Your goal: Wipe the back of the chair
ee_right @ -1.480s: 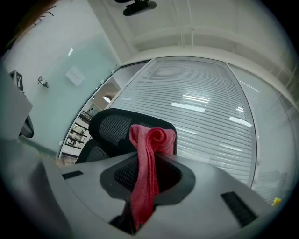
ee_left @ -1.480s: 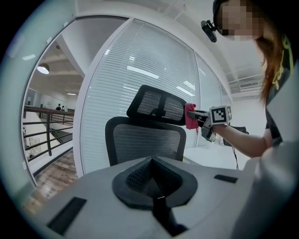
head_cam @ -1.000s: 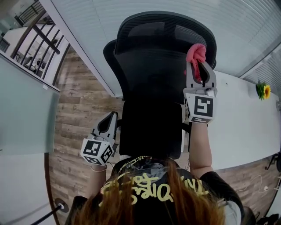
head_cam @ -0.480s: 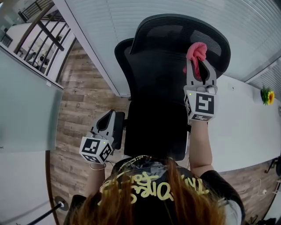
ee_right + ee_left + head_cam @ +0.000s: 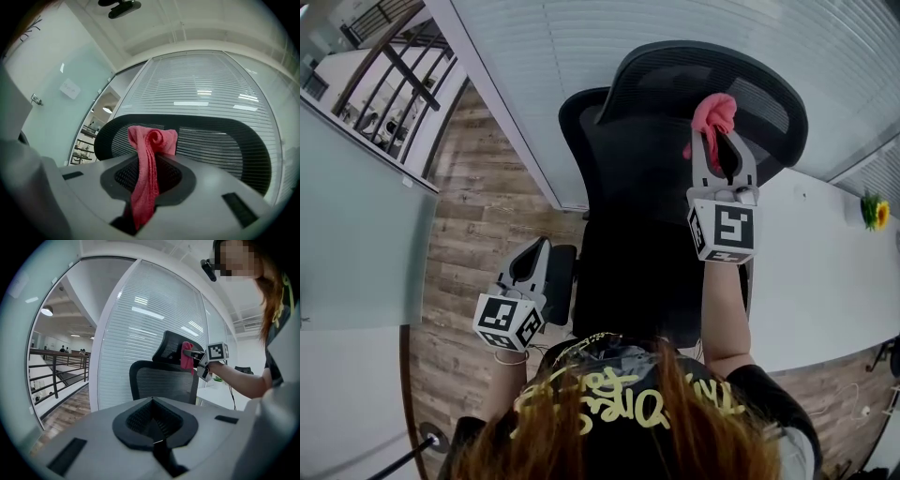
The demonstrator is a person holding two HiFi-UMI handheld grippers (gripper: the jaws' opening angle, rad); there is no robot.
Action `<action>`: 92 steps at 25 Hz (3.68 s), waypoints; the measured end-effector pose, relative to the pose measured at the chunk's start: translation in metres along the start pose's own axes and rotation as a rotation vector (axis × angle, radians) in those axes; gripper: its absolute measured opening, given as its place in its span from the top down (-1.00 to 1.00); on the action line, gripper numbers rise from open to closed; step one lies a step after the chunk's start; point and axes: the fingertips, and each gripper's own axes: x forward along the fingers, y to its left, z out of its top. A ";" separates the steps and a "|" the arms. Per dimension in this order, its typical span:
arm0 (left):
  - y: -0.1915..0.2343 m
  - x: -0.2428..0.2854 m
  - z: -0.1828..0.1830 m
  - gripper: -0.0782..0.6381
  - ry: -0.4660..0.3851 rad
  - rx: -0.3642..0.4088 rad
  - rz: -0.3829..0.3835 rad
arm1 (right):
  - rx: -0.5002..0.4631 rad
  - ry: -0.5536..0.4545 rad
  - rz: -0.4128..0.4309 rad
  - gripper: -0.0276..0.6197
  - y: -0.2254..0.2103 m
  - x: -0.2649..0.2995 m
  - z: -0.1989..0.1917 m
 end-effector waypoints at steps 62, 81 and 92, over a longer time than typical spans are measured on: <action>-0.011 0.010 -0.005 0.80 0.030 0.022 -0.139 | 0.079 -0.005 0.139 0.70 0.080 -0.047 0.008; -0.122 0.061 -0.009 0.80 0.016 0.010 -0.216 | -0.359 0.161 -0.074 0.70 -0.089 -0.125 -0.032; -0.133 0.055 -0.013 0.80 0.010 0.010 -0.139 | -0.385 0.163 -0.043 0.70 -0.109 -0.115 -0.050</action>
